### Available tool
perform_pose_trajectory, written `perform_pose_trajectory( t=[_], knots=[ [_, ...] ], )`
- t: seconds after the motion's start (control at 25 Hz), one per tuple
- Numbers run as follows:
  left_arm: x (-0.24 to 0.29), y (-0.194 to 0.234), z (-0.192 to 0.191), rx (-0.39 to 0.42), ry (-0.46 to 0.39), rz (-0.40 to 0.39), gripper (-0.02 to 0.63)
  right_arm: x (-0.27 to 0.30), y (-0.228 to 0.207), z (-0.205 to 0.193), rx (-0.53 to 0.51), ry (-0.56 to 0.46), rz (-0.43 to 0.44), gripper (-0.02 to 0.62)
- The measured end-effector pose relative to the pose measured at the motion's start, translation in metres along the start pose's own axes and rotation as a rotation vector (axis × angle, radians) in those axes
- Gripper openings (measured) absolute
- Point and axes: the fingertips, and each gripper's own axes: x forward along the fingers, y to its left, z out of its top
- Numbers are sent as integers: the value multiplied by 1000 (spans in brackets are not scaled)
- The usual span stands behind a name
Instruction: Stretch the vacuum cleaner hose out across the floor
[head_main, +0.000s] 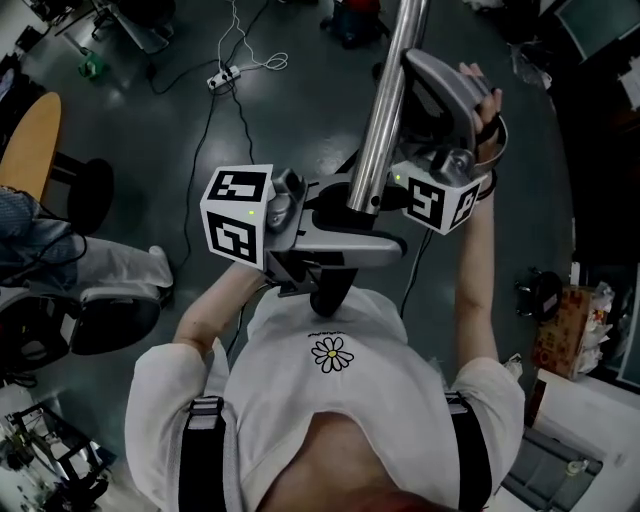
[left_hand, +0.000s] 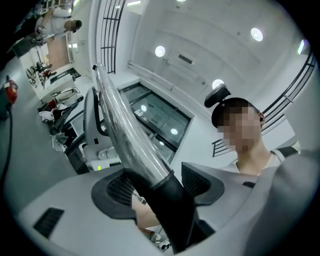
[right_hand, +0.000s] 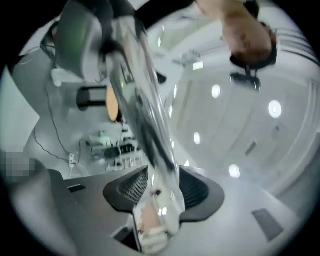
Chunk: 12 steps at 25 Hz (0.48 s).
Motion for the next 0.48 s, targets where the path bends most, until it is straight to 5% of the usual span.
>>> perform_pose_trajectory(
  t=[0.08,0.16,0.24,0.32,0.4,0.48],
  knots=[
    [-17,-9,10,35,-38,12,282,-9,-17,-92,248,341,-67,183],
    [-29,-10,18,75,-73,65,279,-38,-27,-155,715,506,-144,183],
    [-34,-6,20,77,-89,98,278,-64,-33,-148,1232,340,-162,181],
    [-36,-2,22,48,-105,95,275,-74,-40,-114,1581,98,-147,181],
    [-35,-2,22,24,-106,88,275,-79,-38,-91,1748,-23,-163,181],
    [-34,-4,21,20,-96,85,275,-78,-33,-75,1808,-61,-172,181]
  ],
)
